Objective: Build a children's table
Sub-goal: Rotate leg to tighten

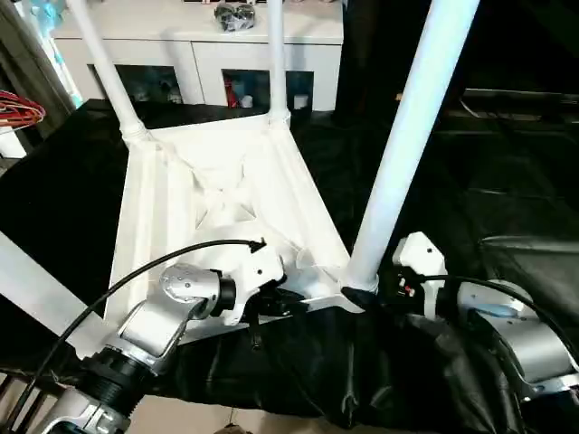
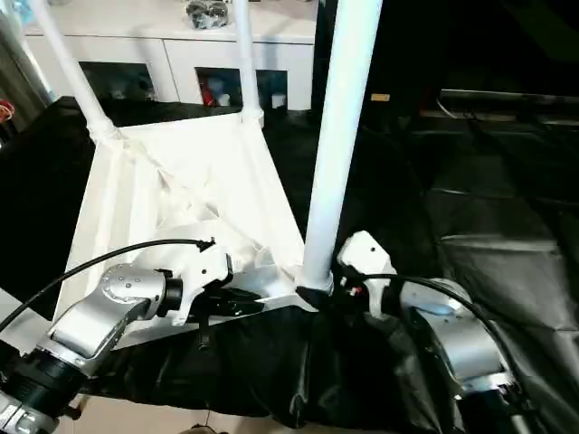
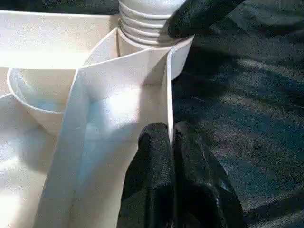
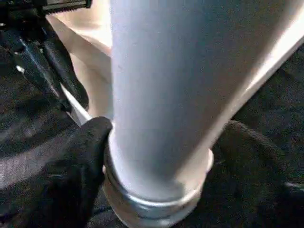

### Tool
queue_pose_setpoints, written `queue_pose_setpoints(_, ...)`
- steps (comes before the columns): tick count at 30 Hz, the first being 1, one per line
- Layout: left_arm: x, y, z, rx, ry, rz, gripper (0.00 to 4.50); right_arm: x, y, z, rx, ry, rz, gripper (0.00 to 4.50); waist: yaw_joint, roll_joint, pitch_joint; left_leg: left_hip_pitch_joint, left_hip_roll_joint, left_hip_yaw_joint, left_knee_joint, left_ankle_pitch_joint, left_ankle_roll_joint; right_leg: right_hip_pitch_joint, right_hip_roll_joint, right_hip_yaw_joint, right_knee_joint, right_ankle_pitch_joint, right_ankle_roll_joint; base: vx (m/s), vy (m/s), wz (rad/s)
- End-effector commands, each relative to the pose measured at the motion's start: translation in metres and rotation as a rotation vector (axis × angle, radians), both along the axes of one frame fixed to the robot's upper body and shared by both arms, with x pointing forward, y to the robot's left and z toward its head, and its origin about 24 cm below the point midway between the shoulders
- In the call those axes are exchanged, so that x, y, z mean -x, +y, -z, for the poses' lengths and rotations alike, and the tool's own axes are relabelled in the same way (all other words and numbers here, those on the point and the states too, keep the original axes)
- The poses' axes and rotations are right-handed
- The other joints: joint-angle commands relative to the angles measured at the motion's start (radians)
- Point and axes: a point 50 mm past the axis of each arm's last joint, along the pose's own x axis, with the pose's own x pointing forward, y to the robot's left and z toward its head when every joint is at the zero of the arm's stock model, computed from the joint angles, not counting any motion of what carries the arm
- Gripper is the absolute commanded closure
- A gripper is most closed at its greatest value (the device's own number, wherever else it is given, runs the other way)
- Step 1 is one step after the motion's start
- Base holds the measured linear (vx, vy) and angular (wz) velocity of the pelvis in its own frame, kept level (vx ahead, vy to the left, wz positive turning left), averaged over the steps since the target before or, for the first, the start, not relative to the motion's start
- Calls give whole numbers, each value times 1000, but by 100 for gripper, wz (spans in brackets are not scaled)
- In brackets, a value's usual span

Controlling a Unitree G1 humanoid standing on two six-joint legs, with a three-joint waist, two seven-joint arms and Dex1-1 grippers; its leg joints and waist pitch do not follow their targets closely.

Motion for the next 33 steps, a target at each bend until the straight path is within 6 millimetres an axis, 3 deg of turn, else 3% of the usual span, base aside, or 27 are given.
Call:
queue_pose_setpoints(1, 6, -2, 9, 21, 42, 19, 450, -4, 0, -4, -1, -21, -1, 115, -4, -21, -50, 18, 57, -23, -71, -136, 76, 25, -68, 40, -77, -56, -248, 0, 0, 0)
queue_pose_setpoints(9, 2, -5, 12, -4, 39, -29, 450, 0, 6, 6, -10, 9, -1, 161, -5, -20, -46, 19, 59, -23, -77, -175, 60, 22, -70, 41, -85, -114, -242, 0, 0, 0)
queue_pose_setpoints(15, -11, -46, 9, 40, -11, -199, 450, -1, 20, 35, -68, 43, 264, 175, -9, -18, -42, 24, 58, -22, -83, -219, 25, 14, -72, 44, -96, -198, -226, 0, 0, 0)
queue_pose_setpoints(16, -14, -61, 7, 57, -22, -255, 450, -1, 30, 44, -79, 60, 351, 175, -10, -17, -41, 25, 57, -23, -86, -227, 16, 12, -72, 44, -99, -214, -223, 0, 0, 0)
queue_pose_setpoints(18, -14, -69, 6, 69, -27, -268, 450, -2, 36, 47, -87, 62, 396, 175, -11, -20, -43, 21, 55, -24, -87, -219, 14, 17, -71, 42, -100, -211, -205, 0, 0, 0)
queue_pose_setpoints(22, -11, -87, 6, 68, -67, -228, 450, -6, 65, 45, -156, 68, 461, 175, -9, -7, -47, 20, 53, -27, -88, -223, 23, 15, -74, 44, -107, -234, -167, 0, 0, 0)
queue_pose_setpoints(24, -10, -88, 6, 57, -76, -205, 450, -6, 69, 43, -171, 62, 447, 175, -9, -10, -47, 19, 53, -26, -90, -231, 22, 15, -73, 43, -108, -241, -158, 0, 0, 0)
queue_pose_setpoints(25, -7, -84, 8, 37, -95, -147, 450, -6, 70, 36, -201, 34, 413, 120, -7, -6, -46, 19, 55, -28, -93, -245, 21, 13, -74, 44, -111, -256, -147, 0, 0, 0)
queue_pose_setpoints(27, -6, -80, 9, 24, -107, -116, 450, -7, 68, 33, -209, 17, 405, 106, -9, -6, -47, 18, 56, -29, -94, -249, 16, 13, -73, 43, -111, -253, -143, 0, 0, 0)
queue_pose_setpoints(33, -4, -57, 9, 22, -109, -33, 450, -1, 46, 23, -126, -2, 278, 61, -1, -11, -51, 14, 57, -27, -91, -195, 37, 21, -71, 42, -102, -164, -146, 0, 0, 0)
